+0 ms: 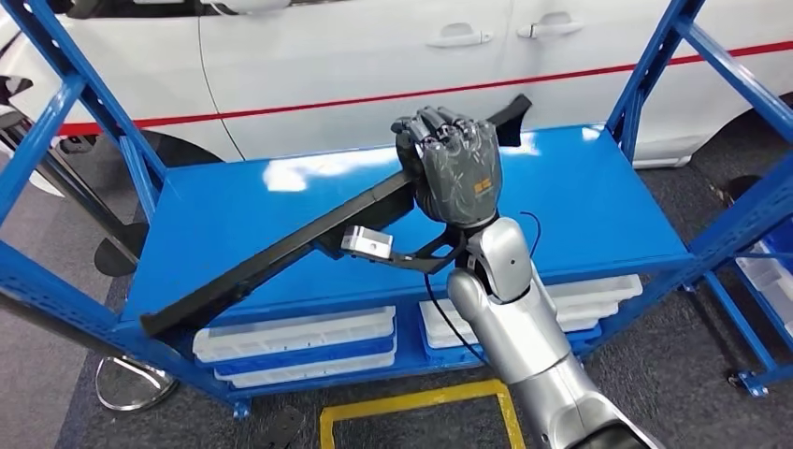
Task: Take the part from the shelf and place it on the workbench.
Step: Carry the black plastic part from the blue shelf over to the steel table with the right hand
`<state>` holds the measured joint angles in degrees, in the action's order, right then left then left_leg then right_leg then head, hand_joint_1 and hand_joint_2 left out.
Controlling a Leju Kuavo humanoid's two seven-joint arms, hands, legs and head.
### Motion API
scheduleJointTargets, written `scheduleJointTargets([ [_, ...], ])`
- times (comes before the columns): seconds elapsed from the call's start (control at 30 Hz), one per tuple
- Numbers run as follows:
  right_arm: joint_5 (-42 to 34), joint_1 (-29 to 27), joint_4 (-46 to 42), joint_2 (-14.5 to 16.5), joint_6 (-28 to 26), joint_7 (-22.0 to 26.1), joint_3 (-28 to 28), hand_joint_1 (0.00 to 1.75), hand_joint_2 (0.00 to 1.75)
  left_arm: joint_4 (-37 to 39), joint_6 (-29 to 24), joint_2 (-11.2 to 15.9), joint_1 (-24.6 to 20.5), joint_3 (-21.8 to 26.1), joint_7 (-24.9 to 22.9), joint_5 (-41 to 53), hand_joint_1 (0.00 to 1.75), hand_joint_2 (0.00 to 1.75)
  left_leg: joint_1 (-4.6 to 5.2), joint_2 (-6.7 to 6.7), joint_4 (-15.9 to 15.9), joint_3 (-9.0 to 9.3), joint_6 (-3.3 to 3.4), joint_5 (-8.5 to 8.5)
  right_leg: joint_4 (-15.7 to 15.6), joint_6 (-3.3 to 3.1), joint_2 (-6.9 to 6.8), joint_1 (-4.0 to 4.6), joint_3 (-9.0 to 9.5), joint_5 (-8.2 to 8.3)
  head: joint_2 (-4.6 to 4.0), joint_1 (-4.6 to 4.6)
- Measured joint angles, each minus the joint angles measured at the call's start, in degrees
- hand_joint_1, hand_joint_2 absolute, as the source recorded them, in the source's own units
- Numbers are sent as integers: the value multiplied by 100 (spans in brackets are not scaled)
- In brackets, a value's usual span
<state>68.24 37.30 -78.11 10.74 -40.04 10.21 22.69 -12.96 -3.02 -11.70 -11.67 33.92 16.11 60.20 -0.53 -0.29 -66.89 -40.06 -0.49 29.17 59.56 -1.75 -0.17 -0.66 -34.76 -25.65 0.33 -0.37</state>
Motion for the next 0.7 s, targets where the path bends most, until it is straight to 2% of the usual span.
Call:
scheduleJointTargets([
  [0.03,-33,-4,0,7,0,16,0,175,175,0,-1,0,0,-1,0,-11,0,175,-5,0,-356,-98,-12,223,4,-13,-1,7,-57,43,0,-1],
  [0.07,-74,-13,0,8,0,40,0,175,175,0,-1,1,0,-2,0,-18,0,175,-9,0,-626,-146,-18,353,13,-15,-1,14,-118,85,0,-1],
  [0.1,-121,-24,-2,9,-1,67,0,175,175,0,-2,1,1,-1,1,-24,0,175,-9,0,-718,-105,-15,369,25,-13,-1,20,-182,127,0,-1],
  [0.13,-170,-35,-9,10,-1,92,0,175,175,0,-2,1,1,-1,1,-32,0,175,-8,1,-621,33,-4,294,41,-8,-1,23,-247,167,0,-2],
  [0.17,-218,-43,-23,11,-2,122,0,175,175,0,-3,1,0,-1,2,-36,0,175,-6,0,-319,276,16,158,56,0,1,26,-304,204,0,-2],
  [0.23,-317,-53,-79,26,-2,174,0,175,175,0,-6,2,-12,0,7,-43,0,175,15,0,434,782,68,13,71,34,2,30,-381,278,0,0],
  [0.27,-382,-55,-111,35,-2,203,0,175,175,0,-8,2,-17,-1,11,-45,0,175,33,-2,676,929,93,-14,65,62,0,29,-398,317,0,0],
  [0.3,-471,-58,-144,47,-2,233,0,175,175,0,-9,3,-20,0,15,-50,0,175,53,-4,792,973,112,-8,51,94,-2,25,-406,360,0,1],
  [0.37,-757,-79,-218,60,-2,305,2,175,175,0,-13,4,-14,0,25,-74,0,175,68,-5,847,935,170,-109,8,169,-1,25,-410,450,0,1],
  [0.4,-942,-95,-263,63,-2,340,9,175,175,0,-14,2,-11,1,30,-90,0,175,59,8,892,916,206,-175,20,202,5,23,-433,430,0,1],
  [0.43,-1130,-109,-314,62,-2,363,27,175,175,0,-15,-1,-10,1,39,-108,0,175,47,22,934,887,251,-254,104,229,12,24,-474,310,0,4],
  [0.47,-1294,-118,-368,57,-2,368,63,175,175,0,-16,-5,-9,1,50,-124,0,175,34,38,972,842,289,-335,301,252,17,23,-547,83,0,6],
  [0.53,-1515,-130,-481,38,-2,337,189,175,175,0,-19,-7,-1,1,67,-143,0,175,41,62,975,700,328,-458,958,278,19,3,-726,-490,0,9],
  [0.57,-1585,-136,-535,22,3,311,271,175,175,0,-19,-7,9,1,73,-148,0,175,46,70,966,613,328,-518,1292,292,18,-4,-784,-661,0,7],
  [0.6,-1641,-142,-584,5,17,281,361,175,175,0,-19,-6,19,1,75,-151,0,175,48,76,952,523,320,-576,1502,305,18,-12,-774,-691,0,7],
  [0.63,-1694,-145,-628,-9,36,250,446,175,175,0,-19,-5,25,1,77,-155,0,175,48,81,932,431,309,-633,1548,314,17,-19,-687,-608,0,7],
  [0.67,-1744,-146,-673,-22,59,219,525,175,175,0,-19,-4,29,1,78,-159,0,175,46,81,904,337,291,-685,1408,320,17,-28,-501,-463,0,7],
  [0.7,-1779,-143,-722,-30,79,193,598,175,175,0,-19,-3,29,1,79,-162,0,175,44,79,866,252,268,-730,1083,320,18,-40,-225,-370,0,7],
])
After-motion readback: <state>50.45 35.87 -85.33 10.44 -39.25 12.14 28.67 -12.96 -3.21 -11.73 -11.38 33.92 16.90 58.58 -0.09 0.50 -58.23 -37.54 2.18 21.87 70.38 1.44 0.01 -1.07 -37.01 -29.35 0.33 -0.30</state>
